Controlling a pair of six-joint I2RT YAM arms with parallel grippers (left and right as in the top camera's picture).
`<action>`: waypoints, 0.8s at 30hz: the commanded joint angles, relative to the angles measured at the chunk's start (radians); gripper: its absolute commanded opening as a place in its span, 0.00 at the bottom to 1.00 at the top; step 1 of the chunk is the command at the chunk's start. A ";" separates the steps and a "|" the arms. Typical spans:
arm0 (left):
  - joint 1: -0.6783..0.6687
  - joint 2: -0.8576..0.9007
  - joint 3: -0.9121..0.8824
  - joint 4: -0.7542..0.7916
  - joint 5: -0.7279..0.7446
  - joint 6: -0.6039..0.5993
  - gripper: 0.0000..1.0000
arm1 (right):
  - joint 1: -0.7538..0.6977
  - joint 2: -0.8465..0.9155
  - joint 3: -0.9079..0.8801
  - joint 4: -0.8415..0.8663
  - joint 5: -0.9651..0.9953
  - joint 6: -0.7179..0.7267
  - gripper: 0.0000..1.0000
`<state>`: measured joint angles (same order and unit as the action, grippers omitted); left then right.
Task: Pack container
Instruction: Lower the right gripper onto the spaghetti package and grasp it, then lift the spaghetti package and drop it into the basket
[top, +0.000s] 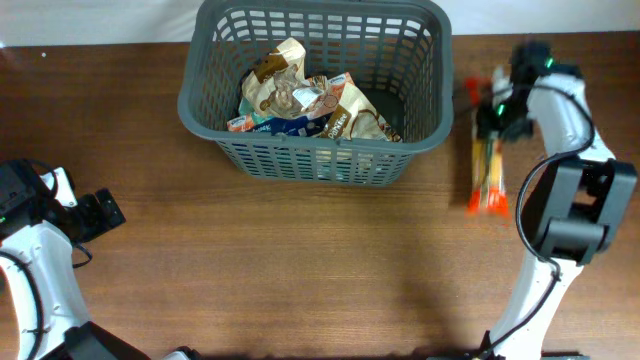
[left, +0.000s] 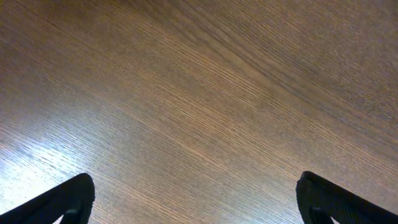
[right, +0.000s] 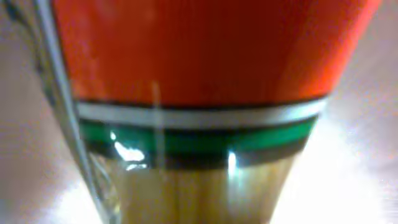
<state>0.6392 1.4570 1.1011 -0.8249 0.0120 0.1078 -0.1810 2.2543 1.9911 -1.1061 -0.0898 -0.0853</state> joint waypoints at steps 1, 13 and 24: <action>0.005 0.007 -0.009 0.003 0.024 -0.013 0.99 | -0.021 -0.062 0.343 -0.018 -0.074 0.015 0.04; 0.005 0.007 -0.009 0.013 0.027 -0.013 0.99 | 0.090 -0.062 1.114 -0.035 -0.621 -0.016 0.04; 0.005 0.007 -0.009 0.010 0.027 -0.013 0.99 | 0.406 -0.056 1.109 -0.344 -0.753 -0.459 0.04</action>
<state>0.6392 1.4570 1.1007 -0.8177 0.0269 0.1078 0.1745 2.2177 3.0886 -1.4094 -0.8036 -0.3283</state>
